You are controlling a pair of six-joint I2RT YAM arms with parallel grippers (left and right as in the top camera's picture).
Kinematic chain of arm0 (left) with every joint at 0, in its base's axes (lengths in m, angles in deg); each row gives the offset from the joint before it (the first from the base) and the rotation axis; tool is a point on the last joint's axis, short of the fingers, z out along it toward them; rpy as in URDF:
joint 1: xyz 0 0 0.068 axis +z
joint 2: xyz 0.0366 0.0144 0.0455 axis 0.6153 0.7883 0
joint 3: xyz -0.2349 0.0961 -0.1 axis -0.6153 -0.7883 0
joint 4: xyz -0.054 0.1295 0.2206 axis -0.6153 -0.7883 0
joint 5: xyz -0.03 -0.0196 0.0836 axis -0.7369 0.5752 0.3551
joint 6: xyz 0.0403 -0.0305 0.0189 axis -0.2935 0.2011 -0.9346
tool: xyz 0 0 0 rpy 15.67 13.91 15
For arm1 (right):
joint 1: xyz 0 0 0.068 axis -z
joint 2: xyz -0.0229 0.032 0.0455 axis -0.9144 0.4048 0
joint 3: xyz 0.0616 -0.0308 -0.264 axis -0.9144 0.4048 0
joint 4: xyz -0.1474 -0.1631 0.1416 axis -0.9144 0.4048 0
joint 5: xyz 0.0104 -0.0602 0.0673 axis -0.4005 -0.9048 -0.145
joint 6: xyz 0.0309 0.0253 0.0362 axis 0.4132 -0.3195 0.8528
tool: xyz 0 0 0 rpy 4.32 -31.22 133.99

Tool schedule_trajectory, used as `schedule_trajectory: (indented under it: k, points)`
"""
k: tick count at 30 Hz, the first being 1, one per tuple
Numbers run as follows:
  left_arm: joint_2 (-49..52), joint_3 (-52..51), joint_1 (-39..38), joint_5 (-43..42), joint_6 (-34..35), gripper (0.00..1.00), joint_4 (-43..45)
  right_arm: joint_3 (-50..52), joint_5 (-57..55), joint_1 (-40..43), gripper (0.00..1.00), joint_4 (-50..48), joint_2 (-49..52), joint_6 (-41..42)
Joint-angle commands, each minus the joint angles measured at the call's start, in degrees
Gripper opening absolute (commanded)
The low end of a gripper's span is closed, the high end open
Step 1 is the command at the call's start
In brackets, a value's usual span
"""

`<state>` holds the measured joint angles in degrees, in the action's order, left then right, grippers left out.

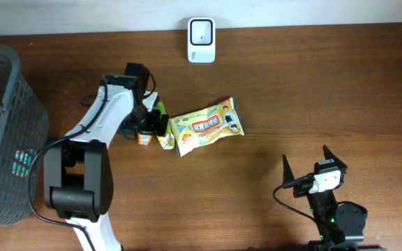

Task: Scan the item barcode
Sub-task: 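Grasp an orange juice box from the basket and place it on table, then grasp a small teal box from the basket and place it beside orange box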

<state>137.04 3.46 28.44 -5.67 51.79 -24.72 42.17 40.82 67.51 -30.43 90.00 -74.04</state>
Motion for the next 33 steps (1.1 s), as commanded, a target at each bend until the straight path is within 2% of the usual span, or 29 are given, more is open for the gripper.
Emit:
schedule_trajectory:
  k: [1,4,6,10,11,14,16,19,29,31,33]
  points:
    - [-3.7,14.0,3.8,1.4,0.7,0.99,-4.9,0.3,-0.1,-0.4,0.99,0.3,-0.3,0.5]
    - [-8.9,30.5,11.8,3.0,1.4,0.99,-11.3,0.3,-0.1,-0.4,0.99,0.3,-0.3,0.5]
    - [-13.4,35.4,19.7,4.9,4.3,0.99,-13.6,0.3,-0.1,-0.4,0.99,0.3,-0.3,0.5]
    - [-17.0,35.1,40.5,4.9,9.5,0.99,-18.6,0.3,-0.1,-0.4,0.99,0.3,-0.3,0.5]
    - [-16.9,32.7,46.5,4.8,9.7,0.99,-18.4,0.3,-0.1,-0.4,0.99,0.3,-0.3,0.5]
    - [-16.9,21.9,55.1,4.6,9.7,0.99,-13.0,0.3,-0.1,-0.4,0.99,0.3,-0.3,0.5]
    - [-16.7,12.0,58.4,2.3,5.5,0.99,-6.8,0.3,-0.1,-0.4,0.99,0.3,-0.3,0.5]
    - [-14.8,2.3,61.2,-7.8,-1.9,0.99,0.9,0.3,-0.1,-0.4,0.99,0.3,-0.3,0.5]
    - [4.8,0.4,60.7,-7.4,-9.8,0.99,4.4,0.3,-0.1,-0.4,0.99,0.3,-0.3,0.5]
    - [7.2,0.4,60.3,-7.1,-9.9,0.91,4.7,0.3,-0.1,-0.4,0.99,0.3,-0.3,0.5]
    - [7.9,0.4,60.3,-6.5,-9.9,0.61,4.8,0.3,-0.1,-0.4,0.99,0.3,-0.3,0.5]
